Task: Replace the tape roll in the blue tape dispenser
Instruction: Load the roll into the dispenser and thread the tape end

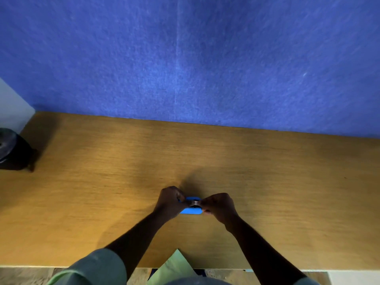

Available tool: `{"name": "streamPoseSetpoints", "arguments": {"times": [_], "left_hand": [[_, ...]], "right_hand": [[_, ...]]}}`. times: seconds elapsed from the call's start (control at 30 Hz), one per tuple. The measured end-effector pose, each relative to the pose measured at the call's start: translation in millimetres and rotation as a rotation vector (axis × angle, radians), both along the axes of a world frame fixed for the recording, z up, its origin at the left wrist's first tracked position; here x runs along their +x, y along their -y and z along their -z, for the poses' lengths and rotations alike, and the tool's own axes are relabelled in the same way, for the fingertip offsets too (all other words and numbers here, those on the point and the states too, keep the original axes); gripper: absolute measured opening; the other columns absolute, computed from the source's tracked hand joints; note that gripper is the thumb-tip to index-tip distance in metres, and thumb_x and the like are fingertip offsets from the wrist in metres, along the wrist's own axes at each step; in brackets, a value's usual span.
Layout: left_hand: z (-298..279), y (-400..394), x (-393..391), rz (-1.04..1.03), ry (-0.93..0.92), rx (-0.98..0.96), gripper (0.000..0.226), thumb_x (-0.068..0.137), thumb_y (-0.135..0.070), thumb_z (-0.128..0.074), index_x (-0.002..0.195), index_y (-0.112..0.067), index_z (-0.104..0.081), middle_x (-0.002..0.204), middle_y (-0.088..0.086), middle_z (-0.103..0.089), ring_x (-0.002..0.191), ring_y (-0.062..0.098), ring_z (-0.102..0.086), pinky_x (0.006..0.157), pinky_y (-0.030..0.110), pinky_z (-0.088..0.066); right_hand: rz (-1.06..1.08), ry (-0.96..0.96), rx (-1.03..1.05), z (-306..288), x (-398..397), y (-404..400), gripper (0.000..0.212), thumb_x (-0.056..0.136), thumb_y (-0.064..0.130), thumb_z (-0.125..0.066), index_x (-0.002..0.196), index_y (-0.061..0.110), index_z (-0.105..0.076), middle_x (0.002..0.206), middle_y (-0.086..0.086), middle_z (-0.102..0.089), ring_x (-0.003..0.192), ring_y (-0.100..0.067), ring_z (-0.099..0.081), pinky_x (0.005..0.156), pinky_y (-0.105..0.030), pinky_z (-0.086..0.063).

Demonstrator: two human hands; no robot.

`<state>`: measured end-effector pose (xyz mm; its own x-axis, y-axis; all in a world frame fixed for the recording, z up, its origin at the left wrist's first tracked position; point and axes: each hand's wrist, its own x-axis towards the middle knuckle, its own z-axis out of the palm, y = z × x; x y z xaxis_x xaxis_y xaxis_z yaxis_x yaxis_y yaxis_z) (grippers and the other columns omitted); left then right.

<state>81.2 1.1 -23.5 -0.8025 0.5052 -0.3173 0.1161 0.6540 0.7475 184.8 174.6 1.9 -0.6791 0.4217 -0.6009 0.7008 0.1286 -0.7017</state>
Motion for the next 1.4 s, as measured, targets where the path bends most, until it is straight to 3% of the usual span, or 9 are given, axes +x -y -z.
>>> {"name": "streamPoseSetpoints", "arguments": {"times": [0.17, 0.33, 0.5, 0.67, 0.87, 1.07, 1.3, 1.4], "left_hand": [[-3, -2, 1, 0.004, -0.012, -0.025, 0.037, 0.063, -0.05, -0.087, 0.063, -0.014, -0.076, 0.078, -0.004, -0.075, 0.071, 0.006, -0.068, 0.067, 0.028, -0.056], [-6, -2, 2, 0.006, 0.0, -0.024, 0.033, 0.066, -0.047, -0.087, 0.066, -0.015, -0.078, 0.079, -0.005, -0.074, 0.073, 0.004, -0.068, 0.068, 0.027, -0.057], [-9, -2, 3, -0.022, 0.015, -0.041, 0.033, 0.065, -0.048, -0.087, 0.065, -0.016, -0.076, 0.078, -0.007, -0.073, 0.072, 0.003, -0.067, 0.06, 0.012, -0.046], [-10, -3, 4, -0.013, 0.02, -0.052, 0.036, 0.067, -0.05, -0.085, 0.07, -0.015, -0.079, 0.082, -0.007, -0.074, 0.075, 0.003, -0.067, 0.065, 0.018, -0.048], [-10, -1, 2, -0.008, 0.017, -0.05, 0.038, 0.068, -0.05, -0.085, 0.078, -0.014, -0.081, 0.09, -0.004, -0.076, 0.081, 0.006, -0.069, 0.076, 0.028, -0.058], [-11, -1, 2, -0.009, 0.037, -0.06, 0.035, 0.069, -0.047, -0.085, 0.078, -0.014, -0.08, 0.092, -0.004, -0.075, 0.083, 0.005, -0.068, 0.075, 0.023, -0.056], [-13, 1, 1, -0.009, 0.044, -0.078, 0.031, 0.072, -0.043, -0.085, 0.085, -0.015, -0.079, 0.095, -0.005, -0.073, 0.082, 0.005, -0.064, 0.063, 0.01, -0.042], [-12, 1, -2, 0.01, 0.047, -0.097, 0.03, 0.076, -0.042, -0.081, 0.084, -0.014, -0.078, 0.093, -0.004, -0.073, 0.083, 0.007, -0.066, 0.067, 0.017, -0.049]], "right_hand": [[0.049, 0.011, -0.028, 0, 0, 1, 0.026, 0.079, 0.024, -0.091, 0.087, 0.001, -0.082, 0.079, -0.014, -0.081, 0.082, -0.029, -0.081, 0.073, -0.034, -0.067], [0.008, 0.035, -0.019, 4, -1, 0, 0.023, 0.084, 0.027, -0.086, 0.087, 0.005, -0.081, 0.078, -0.009, -0.081, 0.08, -0.024, -0.081, 0.077, -0.037, -0.067], [-0.039, 0.01, -0.052, 10, -1, -3, 0.023, 0.09, 0.025, -0.08, 0.093, 0.003, -0.078, 0.081, -0.009, -0.082, 0.08, -0.021, -0.081, 0.081, -0.038, -0.067], [-0.048, 0.003, -0.078, 14, -1, -3, 0.013, 0.097, 0.012, -0.067, 0.091, 0.003, -0.075, 0.088, -0.017, -0.081, 0.085, -0.027, -0.081, 0.084, -0.041, -0.066], [0.045, 0.005, -0.111, 12, 3, -2, 0.017, 0.102, 0.008, -0.06, 0.105, -0.008, -0.064, 0.087, -0.019, -0.079, 0.064, -0.011, -0.078, 0.056, -0.017, -0.058], [0.083, -0.022, -0.165, 12, 4, -4, 0.018, 0.099, 0.007, -0.066, 0.108, -0.009, -0.062, 0.088, -0.019, -0.08, 0.08, -0.026, -0.081, 0.071, -0.031, -0.065], [0.134, -0.019, -0.222, 12, 7, -3, 0.017, 0.1, 0.008, -0.065, 0.105, -0.009, -0.063, 0.089, -0.022, -0.08, 0.079, -0.027, -0.08, 0.065, -0.028, -0.062], [0.192, -0.017, -0.229, 13, 12, -3, 0.011, 0.098, 0.002, -0.065, 0.103, -0.007, -0.065, 0.094, -0.028, -0.077, 0.089, -0.038, -0.079, 0.078, -0.041, -0.065]]}}
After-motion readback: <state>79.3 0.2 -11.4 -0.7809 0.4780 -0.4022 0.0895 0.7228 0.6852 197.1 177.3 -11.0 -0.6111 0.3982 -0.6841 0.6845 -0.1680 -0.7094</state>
